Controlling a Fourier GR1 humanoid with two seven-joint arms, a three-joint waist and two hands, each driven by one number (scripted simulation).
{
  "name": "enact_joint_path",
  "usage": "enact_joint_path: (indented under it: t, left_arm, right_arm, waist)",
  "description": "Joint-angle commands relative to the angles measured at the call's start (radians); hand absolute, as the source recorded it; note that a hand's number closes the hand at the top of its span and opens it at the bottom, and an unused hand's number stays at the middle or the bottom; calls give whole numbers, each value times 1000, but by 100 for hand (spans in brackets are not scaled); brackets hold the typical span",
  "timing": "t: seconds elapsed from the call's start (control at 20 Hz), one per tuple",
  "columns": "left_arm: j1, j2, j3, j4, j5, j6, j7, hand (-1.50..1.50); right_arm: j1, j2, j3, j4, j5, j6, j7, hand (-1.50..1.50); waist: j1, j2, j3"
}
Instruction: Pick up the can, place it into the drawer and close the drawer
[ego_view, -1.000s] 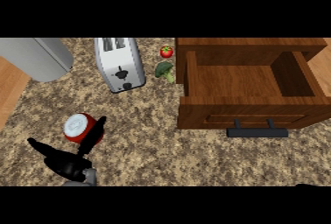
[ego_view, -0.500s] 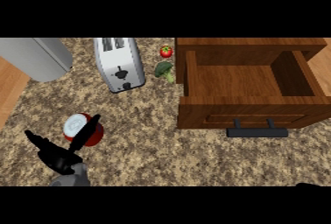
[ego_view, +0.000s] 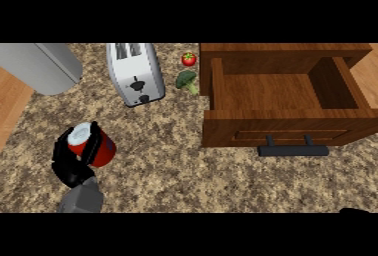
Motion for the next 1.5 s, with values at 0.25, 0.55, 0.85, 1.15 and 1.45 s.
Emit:
enact_joint_path:
  t: [0.25,0.55,0.85,1.15,1.45]
  left_arm:
    - [-208,53,135,370,64,-192,-220,150]
    - [-268,56,-200,358,-107,-475,-9,150]
    - [-346,61,-280,390,-148,-674,33,150]
    - [-438,69,-339,235,-190,-639,235,150]
    - [-559,42,-375,89,-215,-563,458,150]
  right_arm:
    - [84,57,44,-35,63,31,-68,-150]
    - [-57,-3,22,5,31,9,6,-150]
    - [-29,-3,-29,-14,15,-1,5,-150]
    - [-47,-11,-51,-6,21,-10,29,-150]
    - [-75,7,-17,-8,71,-34,38,-150]
  waist:
    - [-7,2,-2]
    - [-49,10,-3]
    - [-13,2,-1]
    - [9,-4,0]
    - [14,-4,-1]
